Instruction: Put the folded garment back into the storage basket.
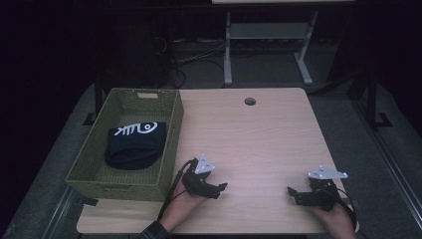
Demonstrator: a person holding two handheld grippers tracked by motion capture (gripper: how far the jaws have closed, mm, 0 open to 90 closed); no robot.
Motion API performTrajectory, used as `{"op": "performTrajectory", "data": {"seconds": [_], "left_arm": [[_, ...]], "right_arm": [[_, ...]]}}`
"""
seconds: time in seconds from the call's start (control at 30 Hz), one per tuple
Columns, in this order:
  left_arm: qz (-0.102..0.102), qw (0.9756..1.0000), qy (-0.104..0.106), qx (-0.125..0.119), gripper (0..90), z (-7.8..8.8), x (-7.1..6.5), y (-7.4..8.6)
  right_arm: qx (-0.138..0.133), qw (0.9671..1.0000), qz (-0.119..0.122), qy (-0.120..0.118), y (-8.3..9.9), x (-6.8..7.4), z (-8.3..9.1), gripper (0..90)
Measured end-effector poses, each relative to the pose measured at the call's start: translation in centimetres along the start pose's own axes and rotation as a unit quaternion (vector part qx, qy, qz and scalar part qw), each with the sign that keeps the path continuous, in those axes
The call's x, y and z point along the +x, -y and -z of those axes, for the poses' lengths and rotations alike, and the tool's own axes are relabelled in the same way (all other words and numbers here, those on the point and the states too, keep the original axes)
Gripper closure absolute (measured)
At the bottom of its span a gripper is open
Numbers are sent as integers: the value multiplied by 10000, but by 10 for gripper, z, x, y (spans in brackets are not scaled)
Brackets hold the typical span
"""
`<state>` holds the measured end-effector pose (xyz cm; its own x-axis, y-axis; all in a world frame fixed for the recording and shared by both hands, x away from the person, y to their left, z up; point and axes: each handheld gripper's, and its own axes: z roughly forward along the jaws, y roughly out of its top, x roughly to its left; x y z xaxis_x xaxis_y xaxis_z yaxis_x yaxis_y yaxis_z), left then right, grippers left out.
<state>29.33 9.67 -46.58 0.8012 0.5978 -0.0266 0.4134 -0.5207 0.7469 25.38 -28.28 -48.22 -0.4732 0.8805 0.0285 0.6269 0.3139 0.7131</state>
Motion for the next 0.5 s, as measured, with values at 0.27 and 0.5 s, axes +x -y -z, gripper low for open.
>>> {"op": "performTrajectory", "data": {"seconds": [0.27,0.5], "left_arm": [[-43,9996,-154,232,133,-10,1,7],[-33,9996,-155,234,126,-9,2,7]], "right_arm": [[-1,10000,1,0,0,0,0,85],[-1,10000,10,-9,0,0,0,85]]}}
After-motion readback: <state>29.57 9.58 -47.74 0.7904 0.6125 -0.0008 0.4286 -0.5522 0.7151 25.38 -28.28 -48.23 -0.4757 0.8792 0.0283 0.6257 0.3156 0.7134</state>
